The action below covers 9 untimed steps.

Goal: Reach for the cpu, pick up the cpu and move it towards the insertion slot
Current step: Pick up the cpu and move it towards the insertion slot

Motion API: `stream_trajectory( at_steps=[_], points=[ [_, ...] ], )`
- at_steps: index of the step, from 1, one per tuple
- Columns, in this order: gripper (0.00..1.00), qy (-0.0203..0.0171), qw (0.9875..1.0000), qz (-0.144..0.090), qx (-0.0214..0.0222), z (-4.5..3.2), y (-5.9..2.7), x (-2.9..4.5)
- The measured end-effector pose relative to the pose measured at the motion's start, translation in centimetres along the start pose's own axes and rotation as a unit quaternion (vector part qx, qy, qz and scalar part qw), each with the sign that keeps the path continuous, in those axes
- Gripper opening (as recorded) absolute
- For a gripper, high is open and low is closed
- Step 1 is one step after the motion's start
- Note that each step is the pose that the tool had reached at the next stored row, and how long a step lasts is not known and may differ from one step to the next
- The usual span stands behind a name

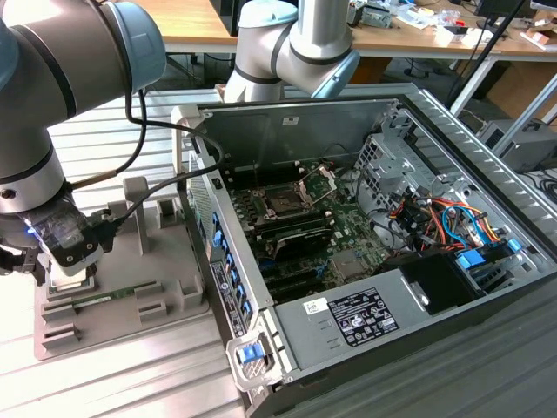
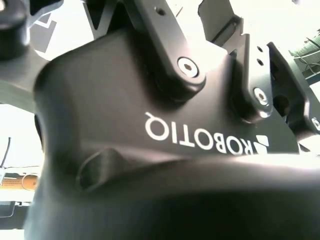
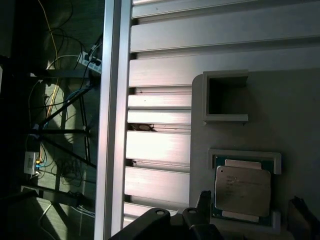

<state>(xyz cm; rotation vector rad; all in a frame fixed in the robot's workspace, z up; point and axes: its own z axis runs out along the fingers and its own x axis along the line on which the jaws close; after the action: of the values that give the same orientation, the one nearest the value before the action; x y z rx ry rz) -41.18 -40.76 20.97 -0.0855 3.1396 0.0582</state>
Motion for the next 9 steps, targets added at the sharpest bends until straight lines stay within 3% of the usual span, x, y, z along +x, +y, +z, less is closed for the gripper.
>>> stream_trajectory(
  at_steps=[6, 9],
  points=[
    [0.66, -0.0002, 1.0, -0.003, -0.0048, 0.37, -0.01, 0.01],
    [0.66, 0.0003, 0.9999, -0.012, -0.0048, 0.52, 0.05, 0.01]
  ],
)
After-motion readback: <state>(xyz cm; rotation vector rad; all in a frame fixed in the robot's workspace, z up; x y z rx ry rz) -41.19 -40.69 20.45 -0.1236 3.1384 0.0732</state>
